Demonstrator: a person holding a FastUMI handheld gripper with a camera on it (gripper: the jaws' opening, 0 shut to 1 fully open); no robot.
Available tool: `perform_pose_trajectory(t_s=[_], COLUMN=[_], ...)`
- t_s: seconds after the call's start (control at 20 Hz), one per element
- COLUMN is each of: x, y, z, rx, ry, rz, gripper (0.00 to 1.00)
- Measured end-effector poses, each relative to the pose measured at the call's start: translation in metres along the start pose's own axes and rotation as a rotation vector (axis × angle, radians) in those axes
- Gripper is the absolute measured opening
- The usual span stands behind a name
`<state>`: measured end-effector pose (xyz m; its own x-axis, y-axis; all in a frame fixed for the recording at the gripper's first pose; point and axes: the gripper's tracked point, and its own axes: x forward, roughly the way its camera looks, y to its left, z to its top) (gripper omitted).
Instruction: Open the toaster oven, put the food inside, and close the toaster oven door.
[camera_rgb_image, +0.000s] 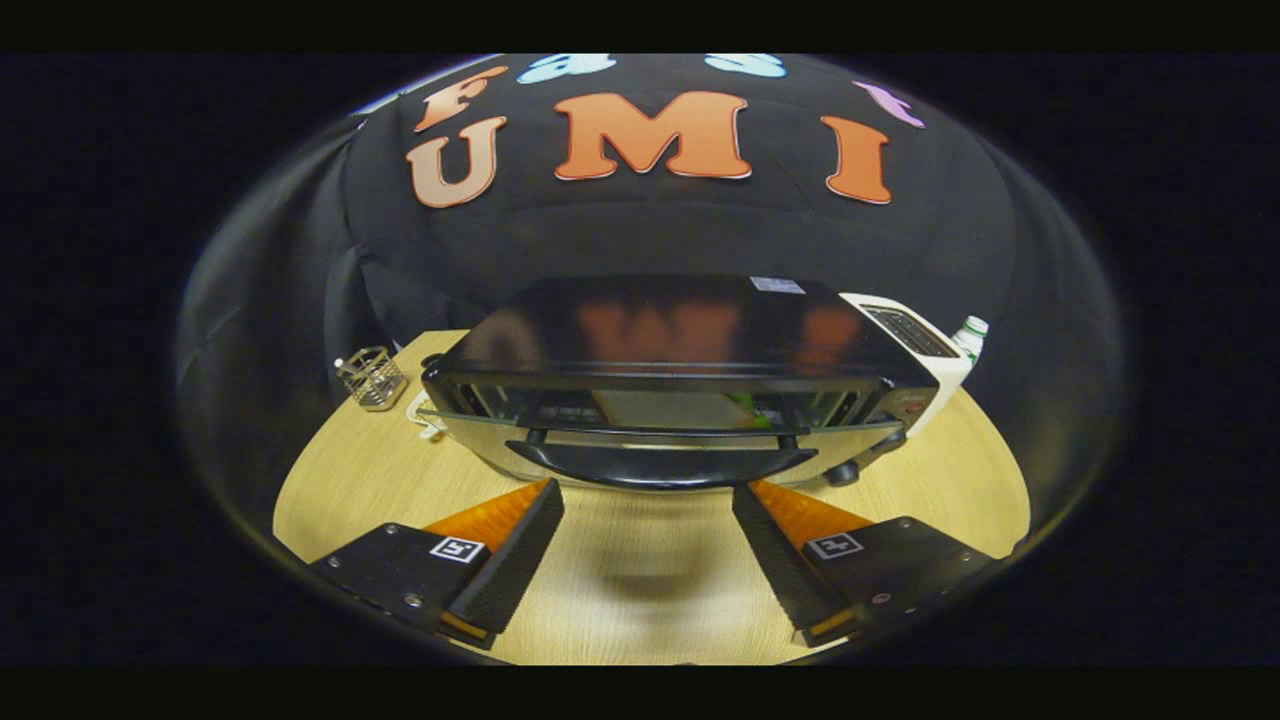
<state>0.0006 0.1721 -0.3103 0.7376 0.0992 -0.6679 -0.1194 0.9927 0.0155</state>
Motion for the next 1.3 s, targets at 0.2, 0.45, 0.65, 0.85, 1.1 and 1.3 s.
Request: perform_pose_trajectory(t_s=[0.2, 0.45, 0.65, 0.85, 1.1, 1.3], x=[0.008, -0.007, -0.035, -0.068, -0.103, -0.134], y=[-0.003, -0.023, -0.038, -0.050, -0.053, -0.057], z=[0.016, 0.017, 0.039, 0.084, 0.144, 0.185], rx=[0.027, 0.013, 0.030, -0.010, -0.004, 0.000], ry=[-0.002, -0.016, -0.066, -0.174, -0.316, -0.419], rz=[-0.004, -0.033, -0.048, -0.067, -0.079, -0.094], gripper=[1.00, 1.00, 1.00, 1.00, 1.00, 1.00])
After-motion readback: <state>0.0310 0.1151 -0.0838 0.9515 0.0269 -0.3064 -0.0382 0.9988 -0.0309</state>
